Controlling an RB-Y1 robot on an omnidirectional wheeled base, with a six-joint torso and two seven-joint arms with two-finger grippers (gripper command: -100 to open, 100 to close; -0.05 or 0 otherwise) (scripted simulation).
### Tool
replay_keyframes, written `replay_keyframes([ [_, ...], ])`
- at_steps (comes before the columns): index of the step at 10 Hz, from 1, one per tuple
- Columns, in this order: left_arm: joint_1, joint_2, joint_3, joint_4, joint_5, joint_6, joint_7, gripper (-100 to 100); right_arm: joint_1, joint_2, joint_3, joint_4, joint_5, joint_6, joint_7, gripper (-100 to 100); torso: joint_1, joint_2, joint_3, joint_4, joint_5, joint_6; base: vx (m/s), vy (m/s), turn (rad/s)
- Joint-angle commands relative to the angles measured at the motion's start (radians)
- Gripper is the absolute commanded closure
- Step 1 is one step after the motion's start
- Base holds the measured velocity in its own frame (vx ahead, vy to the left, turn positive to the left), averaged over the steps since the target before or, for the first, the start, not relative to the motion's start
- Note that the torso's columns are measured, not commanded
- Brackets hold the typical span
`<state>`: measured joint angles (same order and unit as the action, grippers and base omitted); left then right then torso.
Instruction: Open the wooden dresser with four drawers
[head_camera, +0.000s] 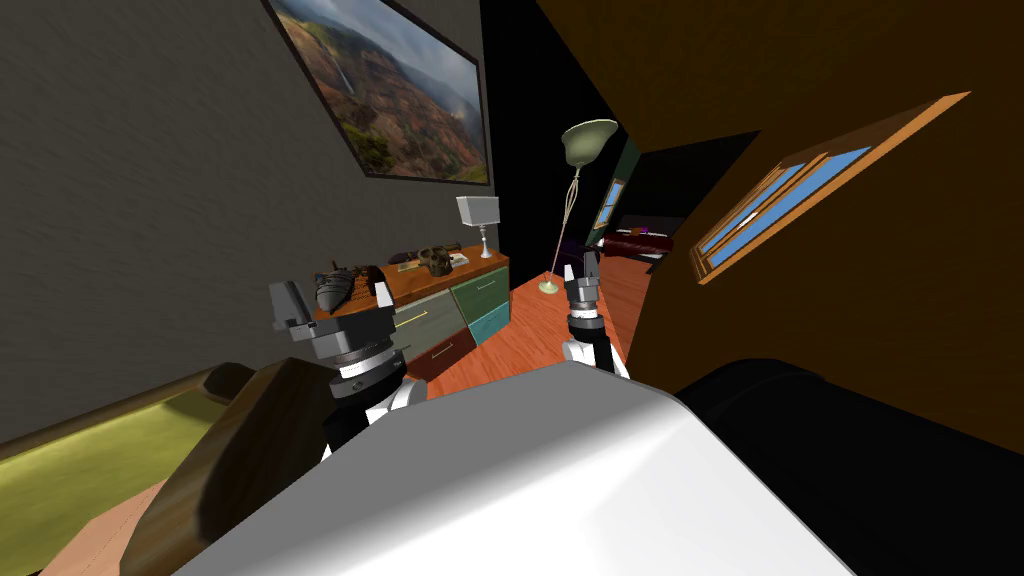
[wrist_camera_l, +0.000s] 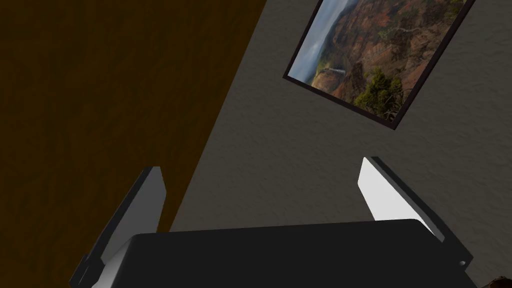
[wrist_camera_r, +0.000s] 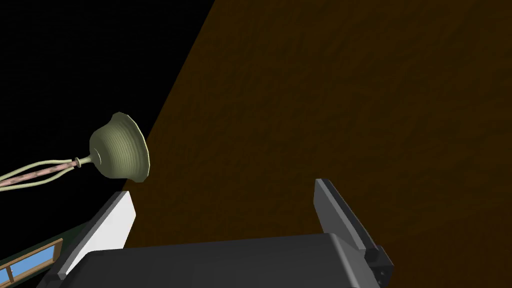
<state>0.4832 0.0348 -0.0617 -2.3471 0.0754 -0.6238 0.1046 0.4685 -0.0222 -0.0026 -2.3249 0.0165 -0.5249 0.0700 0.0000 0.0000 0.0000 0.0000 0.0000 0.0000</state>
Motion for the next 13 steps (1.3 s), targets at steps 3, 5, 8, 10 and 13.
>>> replay_keyframes([
  [3,0.000,0.000,0.000,0.000,0.000,0.000,0.000,0,0.000,0.000,0.000,0.000,0.000,0.000,0.000,0,0.000,0.175,-0.351,0.176,0.000,0.000,0.000,0.000,0.000],
  [5,0.000,0.000,0.000,0.000,0.000,0.000,0.000,0,0.000,0.000,0.000,0.000,0.000,0.000,0.000,0,0.000,0.322,-0.644,0.322,0.000,0.000,0.000,0.000,0.000],
  [8,0.000,0.000,0.000,0.000,0.000,0.000,0.000,0,0.000,0.000,0.000,0.000,0.000,0.000,0.000,0,0.000,0.544,-1.087,0.544,0.000,0.000,0.000,0.000,0.000],
  [10,-0.001,0.039,0.002,0.021,0.006,-0.013,0.006,-100,0.000,0.000,0.000,0.000,0.000,0.000,0.000,0,0.000,0.691,-1.382,0.691,0.000,0.000,0.023,-0.017,0.003],
  [13,-0.004,0.085,0.010,0.092,0.024,-0.057,0.027,-100,0.000,0.000,0.000,0.000,0.000,0.000,0.000,0,-0.001,0.733,-1.478,0.736,0.000,0.000,0.121,-0.071,0.010],
])
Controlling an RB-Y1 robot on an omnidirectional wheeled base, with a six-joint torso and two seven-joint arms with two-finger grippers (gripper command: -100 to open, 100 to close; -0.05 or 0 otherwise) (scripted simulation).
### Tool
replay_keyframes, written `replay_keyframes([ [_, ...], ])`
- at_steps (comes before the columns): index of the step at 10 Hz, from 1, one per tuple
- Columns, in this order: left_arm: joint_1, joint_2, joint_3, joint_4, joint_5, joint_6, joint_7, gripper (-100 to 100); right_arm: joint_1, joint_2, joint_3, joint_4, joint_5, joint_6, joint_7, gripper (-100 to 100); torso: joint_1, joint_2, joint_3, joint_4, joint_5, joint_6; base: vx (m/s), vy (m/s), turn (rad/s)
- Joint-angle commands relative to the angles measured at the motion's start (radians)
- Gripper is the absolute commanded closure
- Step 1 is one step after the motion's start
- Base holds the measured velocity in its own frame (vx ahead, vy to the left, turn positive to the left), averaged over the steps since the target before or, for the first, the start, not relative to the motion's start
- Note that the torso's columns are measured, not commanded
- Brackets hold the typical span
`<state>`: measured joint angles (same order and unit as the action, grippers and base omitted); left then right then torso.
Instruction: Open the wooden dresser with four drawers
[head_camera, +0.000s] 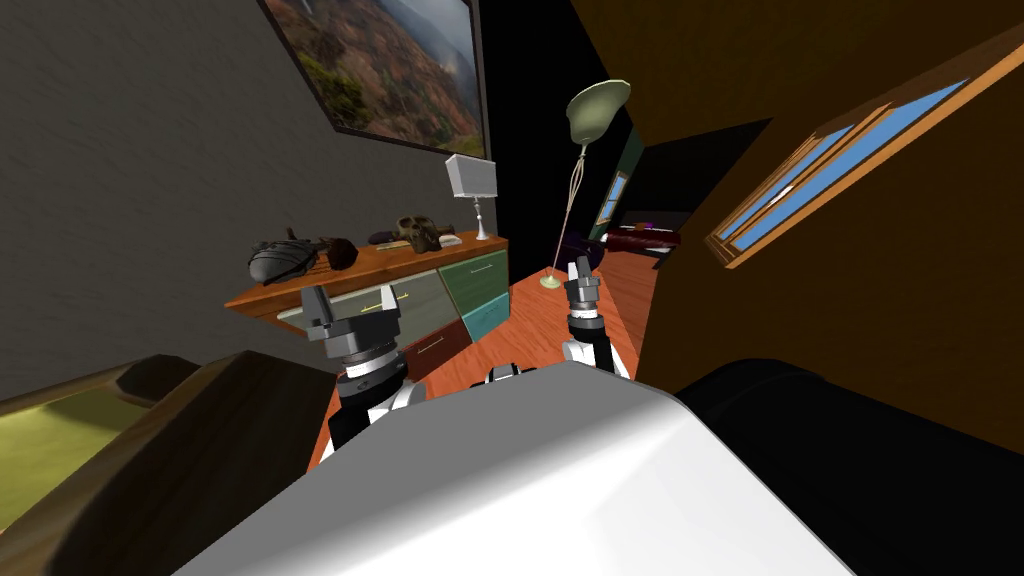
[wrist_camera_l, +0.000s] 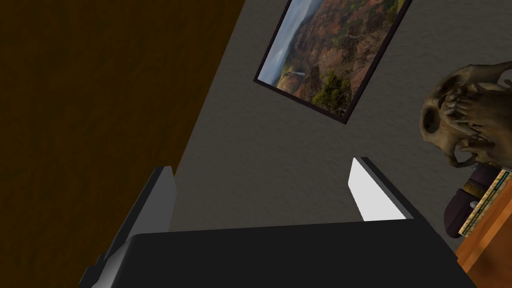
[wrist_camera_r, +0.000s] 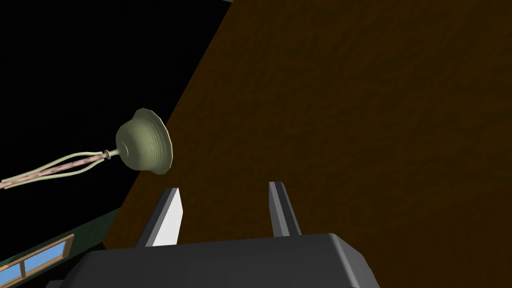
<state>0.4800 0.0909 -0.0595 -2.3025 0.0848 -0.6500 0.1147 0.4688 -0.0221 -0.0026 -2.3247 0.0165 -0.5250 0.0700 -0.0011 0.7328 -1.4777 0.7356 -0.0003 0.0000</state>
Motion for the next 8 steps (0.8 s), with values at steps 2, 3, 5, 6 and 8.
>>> replay_keyframes([
  [2,-0.003,0.040,0.013,0.095,0.027,-0.059,0.030,-100,0.000,0.000,0.000,0.000,0.000,0.000,0.000,0,-0.001,0.002,0.000,0.001,-0.001,0.000,0.181,-0.111,0.017],
  [3,-0.004,0.044,0.016,0.121,0.034,-0.075,0.038,-100,0.000,0.000,0.000,0.000,0.000,0.000,0.000,0,0.002,0.004,0.001,0.002,0.000,0.000,0.163,-0.076,0.009],
  [5,-0.007,0.049,0.021,0.175,0.048,-0.107,0.053,-100,0.000,0.000,0.000,0.000,0.000,0.000,0.000,0,0.001,0.007,0.003,0.003,0.001,0.000,0.151,-0.101,0.014],
  [6,-0.008,0.051,0.024,0.202,0.055,-0.123,0.060,-100,0.000,0.000,0.000,0.000,0.000,0.000,0.000,0,0.001,0.007,0.003,0.003,0.000,0.000,0.161,-0.088,0.013],
  [8,-0.011,0.053,0.030,0.256,0.068,-0.153,0.075,-100,0.000,0.000,0.000,0.000,0.000,0.000,0.000,0,0.001,0.004,0.001,0.002,0.000,0.000,0.158,-0.100,0.011],
])
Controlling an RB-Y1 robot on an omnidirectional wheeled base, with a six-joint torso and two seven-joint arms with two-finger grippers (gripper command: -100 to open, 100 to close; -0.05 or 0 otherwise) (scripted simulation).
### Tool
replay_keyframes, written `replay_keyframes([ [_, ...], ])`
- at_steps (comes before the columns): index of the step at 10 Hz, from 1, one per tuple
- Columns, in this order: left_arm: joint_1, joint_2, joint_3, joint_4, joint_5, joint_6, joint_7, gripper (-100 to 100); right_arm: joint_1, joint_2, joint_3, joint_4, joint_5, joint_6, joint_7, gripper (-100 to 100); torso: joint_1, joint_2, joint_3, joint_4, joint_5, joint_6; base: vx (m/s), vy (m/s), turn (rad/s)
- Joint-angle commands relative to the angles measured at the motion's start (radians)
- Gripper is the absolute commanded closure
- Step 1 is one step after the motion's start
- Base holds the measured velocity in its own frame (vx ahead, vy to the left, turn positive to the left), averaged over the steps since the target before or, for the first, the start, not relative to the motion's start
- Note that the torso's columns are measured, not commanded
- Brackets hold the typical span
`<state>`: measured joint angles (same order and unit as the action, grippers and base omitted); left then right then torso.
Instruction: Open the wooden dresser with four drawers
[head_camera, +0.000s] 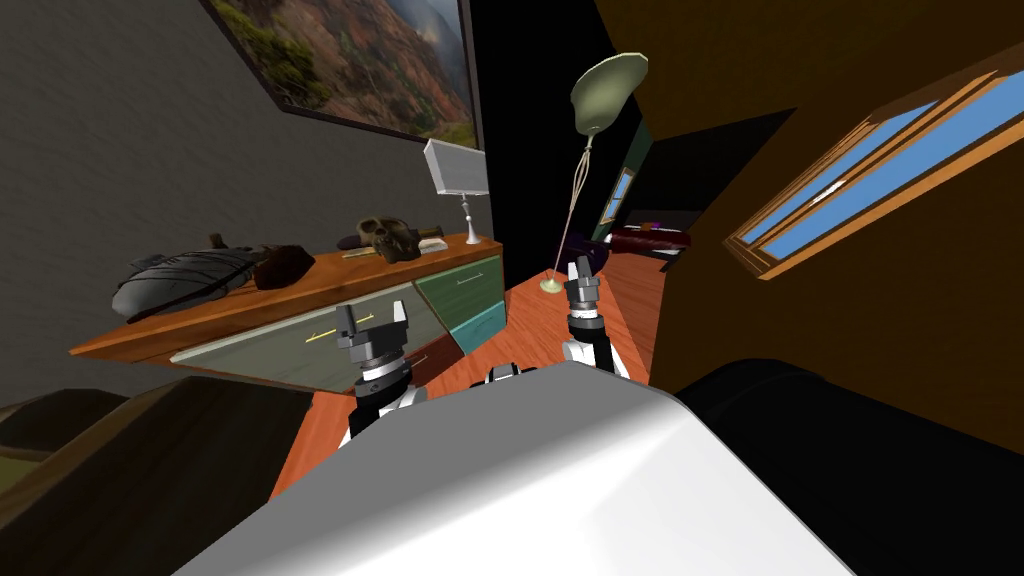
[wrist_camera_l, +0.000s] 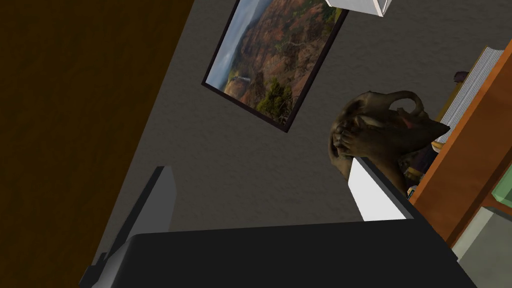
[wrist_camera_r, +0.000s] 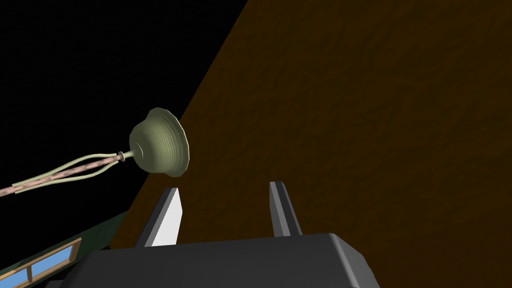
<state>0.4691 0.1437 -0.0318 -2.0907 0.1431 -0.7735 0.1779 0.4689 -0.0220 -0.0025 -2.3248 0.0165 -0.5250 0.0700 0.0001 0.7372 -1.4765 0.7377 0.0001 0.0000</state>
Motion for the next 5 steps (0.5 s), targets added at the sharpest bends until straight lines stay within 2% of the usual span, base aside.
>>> replay_keyframes([
  [1,-0.001,0.001,0.005,0.070,0.016,-0.044,0.019,-100,0.000,0.000,0.000,0.000,0.000,0.000,0.000,0,-0.001,0.001,0.000,0.000,0.000,0.000,0.125,-0.099,0.012],
  [5,-0.006,-0.006,0.014,0.162,0.038,-0.095,0.043,-100,0.000,0.000,0.000,0.000,0.000,0.000,0.000,0,0.001,0.001,0.001,0.000,0.000,0.000,0.134,-0.090,0.011],
])
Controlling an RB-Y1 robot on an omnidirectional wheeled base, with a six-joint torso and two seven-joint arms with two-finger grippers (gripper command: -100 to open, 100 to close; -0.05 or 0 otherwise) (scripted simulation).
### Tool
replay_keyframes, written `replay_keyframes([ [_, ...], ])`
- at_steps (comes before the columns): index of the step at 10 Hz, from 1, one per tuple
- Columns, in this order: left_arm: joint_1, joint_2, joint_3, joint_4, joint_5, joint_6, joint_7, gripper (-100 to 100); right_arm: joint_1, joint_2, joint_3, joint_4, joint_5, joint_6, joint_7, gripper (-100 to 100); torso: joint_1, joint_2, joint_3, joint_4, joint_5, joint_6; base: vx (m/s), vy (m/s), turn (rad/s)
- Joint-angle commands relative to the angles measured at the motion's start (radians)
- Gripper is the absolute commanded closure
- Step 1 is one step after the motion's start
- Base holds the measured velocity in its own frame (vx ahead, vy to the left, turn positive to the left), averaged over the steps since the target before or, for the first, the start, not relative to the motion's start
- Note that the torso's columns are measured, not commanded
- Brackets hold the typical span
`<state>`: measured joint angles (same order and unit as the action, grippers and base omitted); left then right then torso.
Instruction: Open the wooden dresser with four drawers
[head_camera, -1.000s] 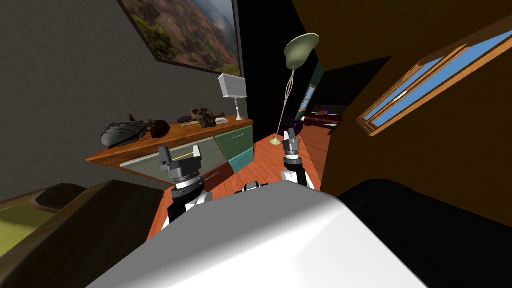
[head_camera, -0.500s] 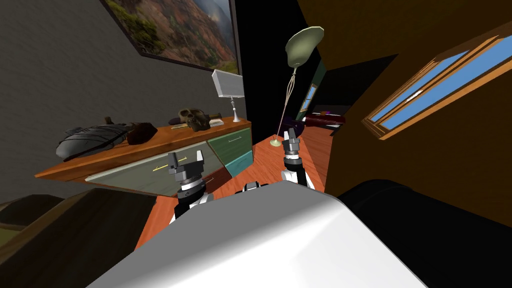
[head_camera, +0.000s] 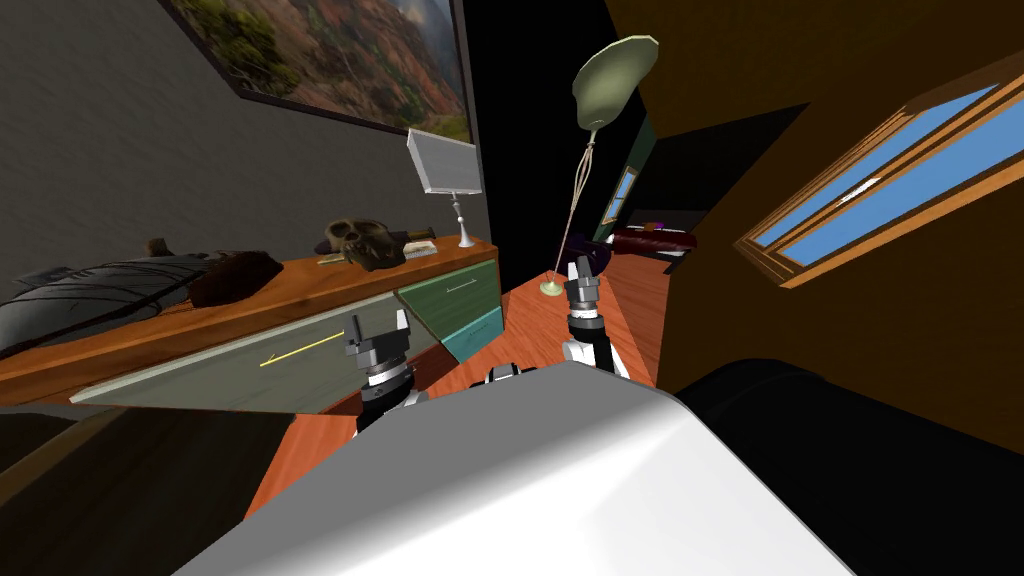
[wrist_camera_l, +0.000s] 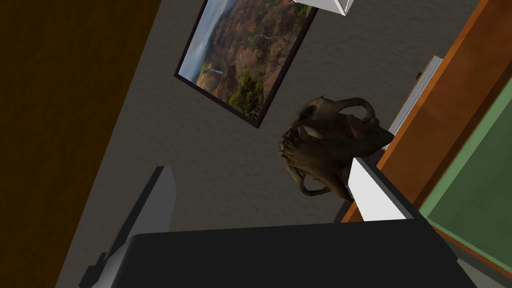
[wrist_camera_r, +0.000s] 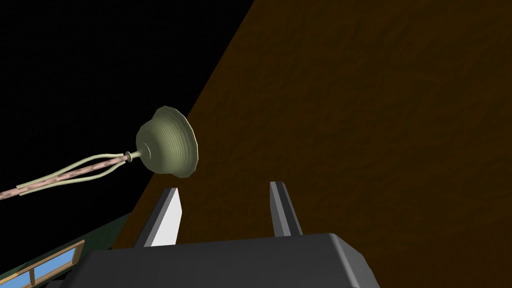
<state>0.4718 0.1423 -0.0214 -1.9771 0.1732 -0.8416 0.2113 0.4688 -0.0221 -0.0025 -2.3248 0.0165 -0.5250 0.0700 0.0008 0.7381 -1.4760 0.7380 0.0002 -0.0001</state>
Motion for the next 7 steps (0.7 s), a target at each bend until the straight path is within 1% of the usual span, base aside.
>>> replay_keyframes([
  [1,-0.010,-0.006,0.006,0.070,0.013,-0.038,0.016,-100,0.000,0.000,0.000,0.000,0.000,0.000,0.000,0,0.000,0.001,0.001,0.000,0.000,0.000,0.122,-0.073,0.010],
  [7,-0.018,-0.009,0.019,0.203,0.045,-0.110,0.051,-100,0.000,0.000,0.000,0.000,0.000,0.000,0.000,0,-0.001,0.000,0.000,0.000,0.000,0.000,0.124,-0.070,0.010],
])
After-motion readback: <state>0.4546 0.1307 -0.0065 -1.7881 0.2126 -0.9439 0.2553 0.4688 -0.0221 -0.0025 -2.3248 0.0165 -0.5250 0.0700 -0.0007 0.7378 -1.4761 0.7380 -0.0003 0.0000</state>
